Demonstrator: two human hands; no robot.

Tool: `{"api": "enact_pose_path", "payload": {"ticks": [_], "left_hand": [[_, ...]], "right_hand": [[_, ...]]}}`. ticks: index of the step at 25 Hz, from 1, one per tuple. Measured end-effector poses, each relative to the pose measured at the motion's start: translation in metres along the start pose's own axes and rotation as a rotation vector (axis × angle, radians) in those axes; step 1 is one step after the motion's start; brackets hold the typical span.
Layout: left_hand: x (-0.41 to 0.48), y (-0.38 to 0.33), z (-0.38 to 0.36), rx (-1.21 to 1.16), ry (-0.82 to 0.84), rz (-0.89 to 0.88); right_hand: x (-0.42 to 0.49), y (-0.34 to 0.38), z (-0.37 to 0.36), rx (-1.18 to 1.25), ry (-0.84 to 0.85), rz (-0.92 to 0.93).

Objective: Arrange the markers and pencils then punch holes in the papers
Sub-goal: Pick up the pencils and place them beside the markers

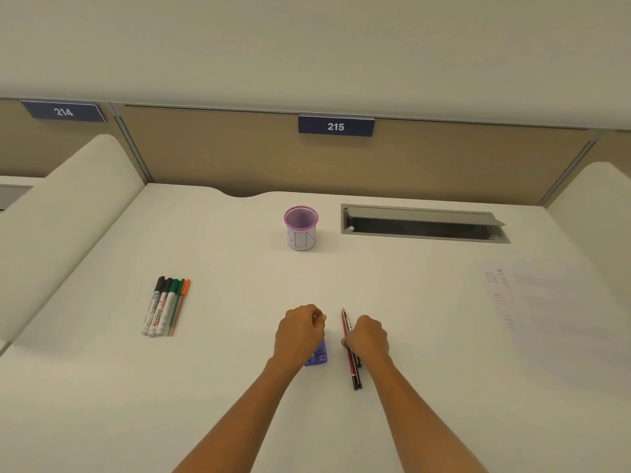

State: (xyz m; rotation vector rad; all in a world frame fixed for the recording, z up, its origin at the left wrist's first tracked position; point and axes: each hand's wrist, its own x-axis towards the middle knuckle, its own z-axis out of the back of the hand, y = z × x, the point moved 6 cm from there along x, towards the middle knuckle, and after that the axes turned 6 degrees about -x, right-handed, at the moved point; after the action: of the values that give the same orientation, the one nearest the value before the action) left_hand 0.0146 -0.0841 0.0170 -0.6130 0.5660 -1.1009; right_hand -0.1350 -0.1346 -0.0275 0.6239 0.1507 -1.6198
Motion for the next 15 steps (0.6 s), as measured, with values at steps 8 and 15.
{"api": "enact_pose_path", "payload": {"ticks": [8,15], "left_hand": [[0.001,-0.002,-0.001,-0.092,0.014,0.047],[0.012,-0.001,0.016,-0.580,0.074,0.152]], "right_hand": [[0.012,-0.003,0.002,0.044,0.055,0.068],[-0.015,0.045,0.045,0.528,0.080,0.350]]}}
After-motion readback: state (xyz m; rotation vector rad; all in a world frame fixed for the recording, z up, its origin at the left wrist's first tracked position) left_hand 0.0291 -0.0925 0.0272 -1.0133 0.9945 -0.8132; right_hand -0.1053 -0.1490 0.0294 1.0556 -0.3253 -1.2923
